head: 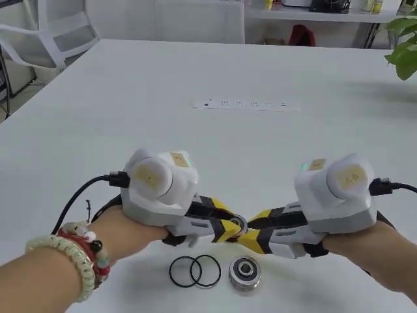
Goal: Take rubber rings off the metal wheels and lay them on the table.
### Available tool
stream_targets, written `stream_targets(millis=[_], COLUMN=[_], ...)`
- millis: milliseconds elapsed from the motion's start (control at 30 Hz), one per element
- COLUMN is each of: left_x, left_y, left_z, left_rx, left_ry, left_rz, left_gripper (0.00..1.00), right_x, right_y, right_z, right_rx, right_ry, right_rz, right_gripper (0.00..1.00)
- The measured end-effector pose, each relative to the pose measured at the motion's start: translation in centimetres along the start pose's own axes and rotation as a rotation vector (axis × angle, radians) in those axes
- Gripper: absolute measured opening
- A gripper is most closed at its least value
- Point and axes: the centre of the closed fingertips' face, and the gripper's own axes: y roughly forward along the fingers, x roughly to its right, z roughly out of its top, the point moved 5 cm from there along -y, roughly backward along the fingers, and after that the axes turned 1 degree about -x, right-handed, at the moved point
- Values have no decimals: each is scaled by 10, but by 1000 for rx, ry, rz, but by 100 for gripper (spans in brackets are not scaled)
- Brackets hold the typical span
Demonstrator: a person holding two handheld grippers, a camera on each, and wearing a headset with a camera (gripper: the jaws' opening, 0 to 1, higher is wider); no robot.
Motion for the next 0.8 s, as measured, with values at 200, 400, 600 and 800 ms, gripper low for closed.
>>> stream_targets(millis=[200, 400, 600, 800], left_x=[0, 0, 0, 0], left_y=[-3, -6, -5, -5], left_z=[-2, -3, -3, -3], left_rx=[-8, -16, -20, -19], left_ry=[-1, -11, -12, -8], left_rz=[-19, -29, -35, -43], left_gripper=[14, 14, 14, 14], right_x=[-2, -3, 0, 0], right_y=[0, 1, -1, -1], right_z=[-1, 0, 0, -1], right_rx=[-4, -25, -35, -33], right_ry=[-4, 13, 0, -4], right_rz=[12, 44, 68, 91], right_gripper=[13, 11, 11, 10])
